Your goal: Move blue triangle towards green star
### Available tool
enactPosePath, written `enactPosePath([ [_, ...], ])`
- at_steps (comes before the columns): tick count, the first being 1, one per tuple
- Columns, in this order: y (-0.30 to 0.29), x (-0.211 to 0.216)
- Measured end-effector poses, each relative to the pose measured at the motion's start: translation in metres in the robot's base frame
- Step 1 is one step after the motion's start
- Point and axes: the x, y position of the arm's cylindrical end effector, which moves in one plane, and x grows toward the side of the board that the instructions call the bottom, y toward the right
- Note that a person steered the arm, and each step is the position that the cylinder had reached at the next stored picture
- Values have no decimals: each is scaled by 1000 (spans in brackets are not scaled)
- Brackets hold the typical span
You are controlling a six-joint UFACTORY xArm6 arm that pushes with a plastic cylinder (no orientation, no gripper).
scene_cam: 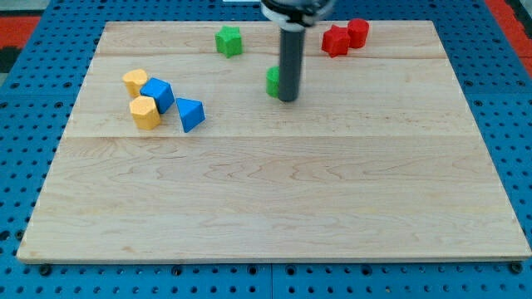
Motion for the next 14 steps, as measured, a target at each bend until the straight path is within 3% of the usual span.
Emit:
enactPosePath([
  [2,-31,-57],
  [3,-31,-55],
  [4,0,37],
  [5,-31,99],
  [6,-104,64],
  [8,-104,52],
  [10,-118,72],
  [12,-180,51],
  [14,-147,7],
])
